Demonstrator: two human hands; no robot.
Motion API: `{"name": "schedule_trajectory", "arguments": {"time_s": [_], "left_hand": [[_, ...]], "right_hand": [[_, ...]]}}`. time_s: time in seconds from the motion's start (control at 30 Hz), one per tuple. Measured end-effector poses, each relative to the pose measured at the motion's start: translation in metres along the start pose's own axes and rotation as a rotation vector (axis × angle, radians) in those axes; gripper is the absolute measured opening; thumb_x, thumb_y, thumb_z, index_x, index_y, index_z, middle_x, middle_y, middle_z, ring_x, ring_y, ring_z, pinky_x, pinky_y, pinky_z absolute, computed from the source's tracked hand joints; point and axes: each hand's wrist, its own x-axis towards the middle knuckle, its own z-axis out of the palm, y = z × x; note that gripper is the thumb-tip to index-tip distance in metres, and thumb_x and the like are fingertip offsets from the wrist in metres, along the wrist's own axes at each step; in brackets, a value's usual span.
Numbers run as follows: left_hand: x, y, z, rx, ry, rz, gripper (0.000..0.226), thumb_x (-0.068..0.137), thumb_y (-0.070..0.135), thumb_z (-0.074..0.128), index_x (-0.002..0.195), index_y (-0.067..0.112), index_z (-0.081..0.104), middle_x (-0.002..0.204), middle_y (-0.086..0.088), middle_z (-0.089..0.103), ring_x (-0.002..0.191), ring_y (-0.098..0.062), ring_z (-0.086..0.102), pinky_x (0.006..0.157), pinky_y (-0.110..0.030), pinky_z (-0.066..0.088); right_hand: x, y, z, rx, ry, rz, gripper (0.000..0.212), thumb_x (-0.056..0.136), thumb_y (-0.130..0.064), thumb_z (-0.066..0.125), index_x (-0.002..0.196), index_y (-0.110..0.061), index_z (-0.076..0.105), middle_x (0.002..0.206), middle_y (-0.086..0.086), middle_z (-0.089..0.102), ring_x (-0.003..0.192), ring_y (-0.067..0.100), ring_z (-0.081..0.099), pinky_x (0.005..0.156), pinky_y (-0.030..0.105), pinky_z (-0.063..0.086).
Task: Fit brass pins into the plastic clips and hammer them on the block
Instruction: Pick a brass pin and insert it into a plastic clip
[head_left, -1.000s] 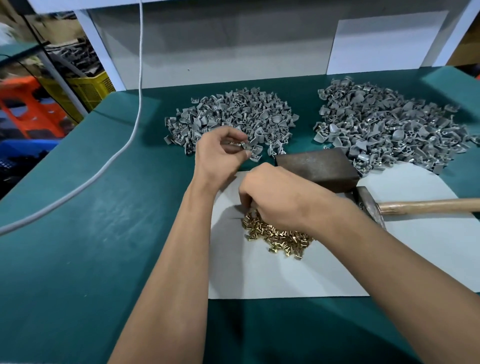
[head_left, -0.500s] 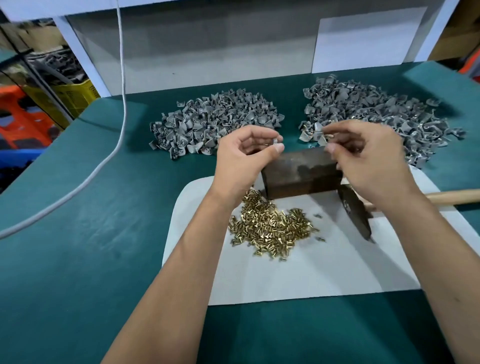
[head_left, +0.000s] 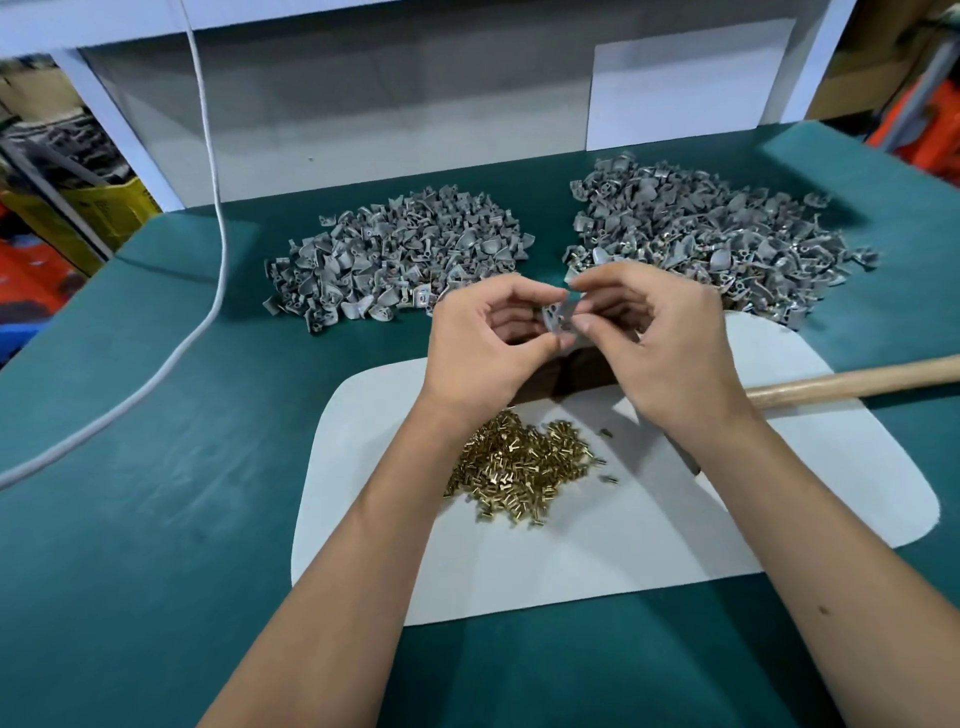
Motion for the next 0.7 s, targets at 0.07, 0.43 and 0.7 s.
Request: {"name": "schedule_trajectory", "arguments": {"time_s": [0.07, 0.43, 0.7], "left_hand": [[0.0, 0.0008, 0.0013, -0.005, 0.0, -0.011, 0.039, 0.068, -0.006, 0.09, 0.103, 0.003, 0.075, 0.102, -0.012, 0.078, 0.094, -0.03, 0.076, 0.09, -0.036, 0.061], [-0.0004, -0.0009, 0.0012, 0.016, 0.004, 0.015, 0.05, 0.064, 0.002, 0.094, 0.108, 0.015, 0.075, 0.098, -0.007, 0.078, 0.091, -0.025, 0.077, 0.086, -0.04, 0.063], [-0.0032, 0.0028, 0.0035, 0.127, 0.032, 0.097, 0.039, 0.063, 0.001, 0.095, 0.097, 0.012, 0.077, 0.086, -0.003, 0.078, 0.079, -0.018, 0.077, 0.075, -0.032, 0.064]], "right_hand": [[-0.0014, -0.0013, 0.0014, -0.004, 0.012, -0.005, 0.03, 0.084, -0.002, 0.078, 0.111, -0.015, 0.074, 0.092, -0.011, 0.075, 0.089, 0.003, 0.072, 0.086, 0.028, 0.06], [-0.0022, 0.0027, 0.0025, 0.001, 0.035, 0.036, 0.025, 0.083, -0.005, 0.081, 0.103, -0.018, 0.073, 0.086, -0.014, 0.074, 0.083, 0.0, 0.072, 0.078, 0.023, 0.06], [-0.0027, 0.0016, 0.0007, 0.055, 0.023, 0.085, 0.029, 0.08, 0.001, 0.081, 0.098, -0.019, 0.069, 0.081, -0.01, 0.074, 0.08, 0.002, 0.072, 0.077, 0.024, 0.06]]}}
